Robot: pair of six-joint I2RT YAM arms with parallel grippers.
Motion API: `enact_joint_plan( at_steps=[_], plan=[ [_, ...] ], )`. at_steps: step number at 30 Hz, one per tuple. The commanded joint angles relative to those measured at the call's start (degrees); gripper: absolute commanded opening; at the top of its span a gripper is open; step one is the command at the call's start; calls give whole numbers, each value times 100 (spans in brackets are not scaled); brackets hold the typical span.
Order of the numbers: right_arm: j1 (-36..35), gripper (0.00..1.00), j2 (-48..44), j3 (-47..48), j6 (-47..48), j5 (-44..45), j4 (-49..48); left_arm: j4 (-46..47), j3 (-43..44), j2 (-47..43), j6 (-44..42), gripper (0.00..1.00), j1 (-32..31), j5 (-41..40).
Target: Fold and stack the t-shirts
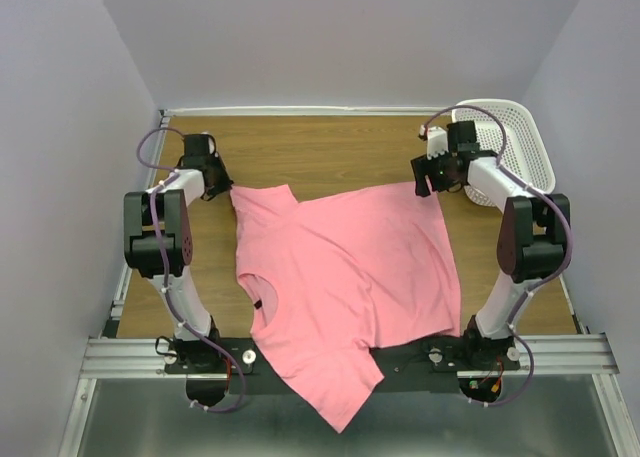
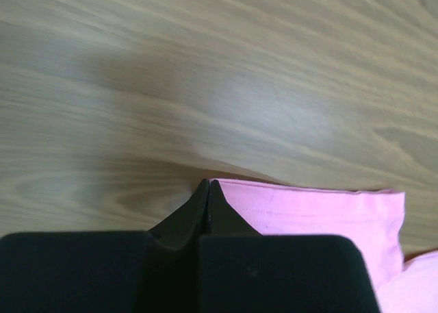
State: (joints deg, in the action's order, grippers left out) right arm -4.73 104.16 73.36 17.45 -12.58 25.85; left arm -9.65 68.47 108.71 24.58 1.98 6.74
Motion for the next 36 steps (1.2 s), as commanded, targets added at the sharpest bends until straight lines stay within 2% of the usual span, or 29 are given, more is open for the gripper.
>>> enact_joint_plan(
  at_steps=[1,9,18,25,29,30,35,36],
  plan=[
    [25,76,323,599,-110,54,-9,-72,263,28,-146,0,505,300],
    [25,76,1211,1390,-313,-148,70,-125,729,467,-85,0,663,723],
    [25,75,2476,2699,-857,-1044,105,-169,835,669,-146,0,672,794],
    [25,68,2645,2675,-893,-1229,149,-151,888,617,-120,0,664,890],
    [25,54,2776,2666,-893,-1528,184,-160,905,652,-102,0,664,908],
    [25,47,2811,2674,-910,-1589,201,-160,914,643,-102,0,672,908],
    [25,34,2900,2762,-928,-1695,325,-169,940,661,-85,0,664,917],
    [34,29,2917,2780,-919,-1660,342,-169,958,661,-67,0,672,917]
  ],
)
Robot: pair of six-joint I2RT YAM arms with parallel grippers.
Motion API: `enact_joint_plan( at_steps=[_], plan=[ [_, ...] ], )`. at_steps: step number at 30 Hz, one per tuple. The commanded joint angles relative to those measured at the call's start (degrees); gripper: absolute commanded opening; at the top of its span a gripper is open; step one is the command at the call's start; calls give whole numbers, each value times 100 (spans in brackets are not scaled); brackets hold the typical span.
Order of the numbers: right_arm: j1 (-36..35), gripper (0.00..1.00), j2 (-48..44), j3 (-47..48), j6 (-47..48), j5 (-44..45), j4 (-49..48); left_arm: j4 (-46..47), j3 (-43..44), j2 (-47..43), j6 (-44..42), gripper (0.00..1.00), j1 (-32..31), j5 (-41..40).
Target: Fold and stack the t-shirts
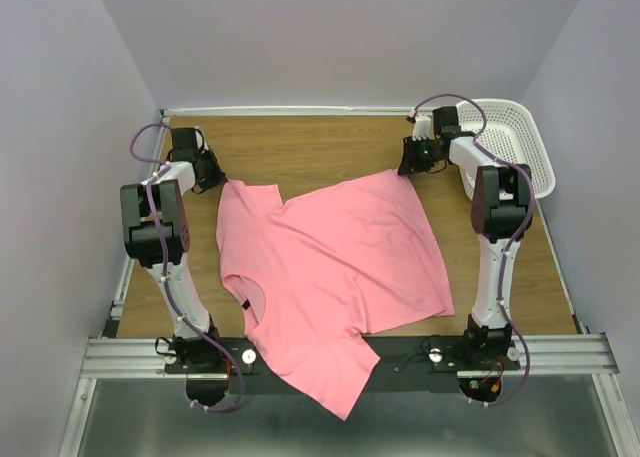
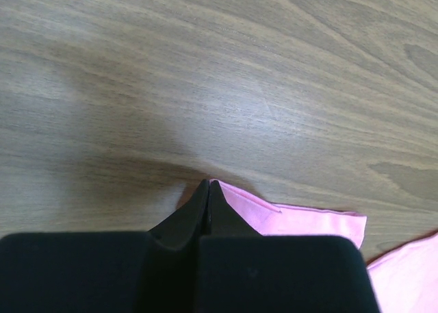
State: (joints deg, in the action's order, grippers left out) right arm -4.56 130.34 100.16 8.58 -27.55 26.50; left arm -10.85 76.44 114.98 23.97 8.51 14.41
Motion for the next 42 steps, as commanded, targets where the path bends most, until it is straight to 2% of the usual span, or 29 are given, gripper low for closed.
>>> enact_joint_plan(
  at_steps=[1,2,3,4,5,8,11,17,20,23,26,31,35,38,41,42],
  plan=[
    [8,27,307,126,-23,-93,285,-49,186,51,3,0,19,149],
    [7,23,316,161,-14,-23,285,-57,213,68,12,0,10,158],
    [7,12,334,240,12,65,285,-66,309,95,20,0,19,149],
    [7,8,351,302,30,240,277,-84,388,173,29,0,10,158],
    [7,1,386,485,39,346,268,-92,571,226,64,0,19,193],
    [25,1,588,898,-49,934,259,-259,1037,603,196,0,10,290],
    [95,1,921,1601,-294,1426,233,-592,2133,1147,275,0,-51,360],
    [253,1,1703,2981,-682,1806,101,-1059,3839,2203,591,0,-174,535],
    [254,0,1959,3517,-779,1963,92,-1226,4368,2581,811,0,-218,589],
    [271,1,2135,3677,-840,2166,-39,-1349,5062,2863,978,0,-254,580],
    [289,1,2197,3686,-840,2070,-119,-1349,5380,3021,1092,0,-262,580],
    [280,1,2066,3310,-805,1736,-294,-1148,5557,3118,1119,0,-297,825],
    [289,1,1654,3002,-744,1175,-461,-884,5425,2830,953,0,-377,1063],
    [280,1,1319,2800,-779,823,-558,-613,5039,2295,706,0,-447,1090],
    [289,1,783,2501,-770,567,-672,-226,4285,1532,478,0,-465,1090],
    [289,1,660,2247,-770,427,-716,-103,3795,1336,451,0,-465,1064]
  ],
)
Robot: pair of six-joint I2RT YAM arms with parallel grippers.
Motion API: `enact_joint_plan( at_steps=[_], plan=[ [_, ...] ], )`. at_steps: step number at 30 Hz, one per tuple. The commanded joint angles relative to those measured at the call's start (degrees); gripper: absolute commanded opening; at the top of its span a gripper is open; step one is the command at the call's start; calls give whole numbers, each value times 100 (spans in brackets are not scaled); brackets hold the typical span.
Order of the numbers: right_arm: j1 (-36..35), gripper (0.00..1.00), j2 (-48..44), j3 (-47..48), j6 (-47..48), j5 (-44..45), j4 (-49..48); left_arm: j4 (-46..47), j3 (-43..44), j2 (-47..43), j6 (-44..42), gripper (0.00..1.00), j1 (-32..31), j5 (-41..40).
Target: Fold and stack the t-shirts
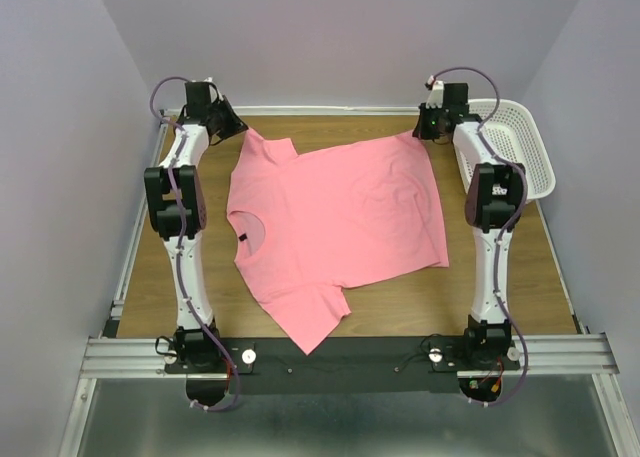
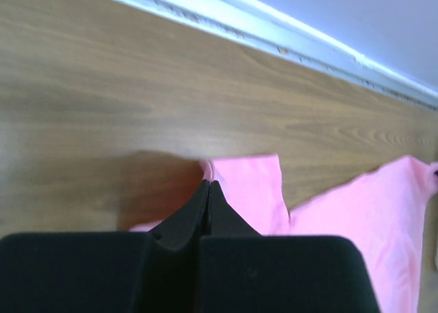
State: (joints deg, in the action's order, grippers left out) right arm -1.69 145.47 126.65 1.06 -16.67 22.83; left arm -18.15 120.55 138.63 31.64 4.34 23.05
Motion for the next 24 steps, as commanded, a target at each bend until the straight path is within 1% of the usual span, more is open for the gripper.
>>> enact_joint_plan(
  at_steps=[1,2,3,5,6,12,18,21,24],
  plan=[
    [2,1,-1141,-578,-18,-706,-436,846,-864,-1240,-342,0,-56,157],
    [11,1,-1265,-745,8,-776,-481,953,-1110,-1607,-395,0,-47,121],
    [11,1,-1406,-1121,26,-803,-533,1050,-1574,-1776,-413,0,-47,77],
    [11,0,-1749,-1457,96,-821,-727,1305,-1998,-2223,-465,0,-47,24],
    [20,1,-1837,-1746,140,-829,-771,1366,-2366,-2339,-483,0,-38,16],
    [125,1,-2373,-2565,228,-1040,-1052,1683,-3457,-3034,-632,0,-38,-2],
    [143,1,-2707,-3189,386,-1225,-1193,1710,-4082,-3386,-782,0,-47,-11],
    [143,1,-2796,-3365,456,-1277,-1211,1640,-4276,-3535,-843,0,-47,-98],
    [319,1,-2945,-3463,492,-1313,-1219,1639,-4391,-3693,-870,0,-47,-247]
  ],
)
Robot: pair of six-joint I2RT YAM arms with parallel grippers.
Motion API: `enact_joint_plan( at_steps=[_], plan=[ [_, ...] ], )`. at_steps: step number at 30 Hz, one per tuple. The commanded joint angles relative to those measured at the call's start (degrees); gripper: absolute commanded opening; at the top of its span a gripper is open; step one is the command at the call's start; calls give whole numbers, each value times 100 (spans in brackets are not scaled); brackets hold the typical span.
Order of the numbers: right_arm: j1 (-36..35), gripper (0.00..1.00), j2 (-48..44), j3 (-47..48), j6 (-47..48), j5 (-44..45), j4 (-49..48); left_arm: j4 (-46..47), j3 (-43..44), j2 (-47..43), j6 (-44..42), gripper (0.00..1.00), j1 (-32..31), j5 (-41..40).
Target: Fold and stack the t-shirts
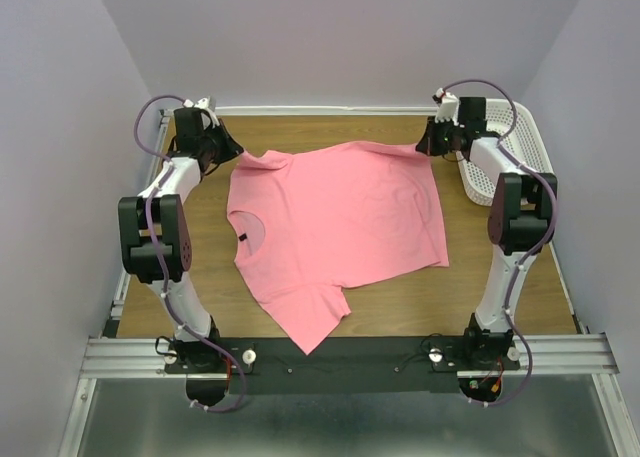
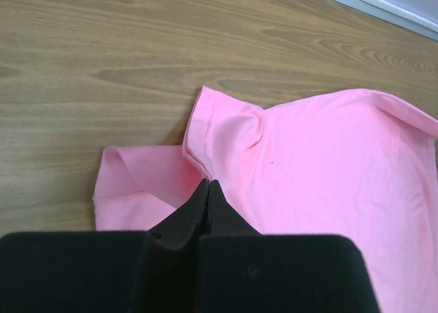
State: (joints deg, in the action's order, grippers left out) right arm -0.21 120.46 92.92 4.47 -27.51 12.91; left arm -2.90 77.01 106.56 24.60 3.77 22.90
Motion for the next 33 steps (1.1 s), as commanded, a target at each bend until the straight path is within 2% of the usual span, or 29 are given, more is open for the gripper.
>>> enact_joint_plan(
  at_steps=[1,11,33],
  plan=[
    [222,1,-506,-143,159,-237,-245,88,-98,-522,-175,0,18,-268],
    [443,1,-726,-424,274,-343,-254,-167,-344,-979,-324,0,45,-602],
    [451,0,-577,-459,414,-255,-254,-97,-1056,-1647,-368,0,45,-576]
  ],
)
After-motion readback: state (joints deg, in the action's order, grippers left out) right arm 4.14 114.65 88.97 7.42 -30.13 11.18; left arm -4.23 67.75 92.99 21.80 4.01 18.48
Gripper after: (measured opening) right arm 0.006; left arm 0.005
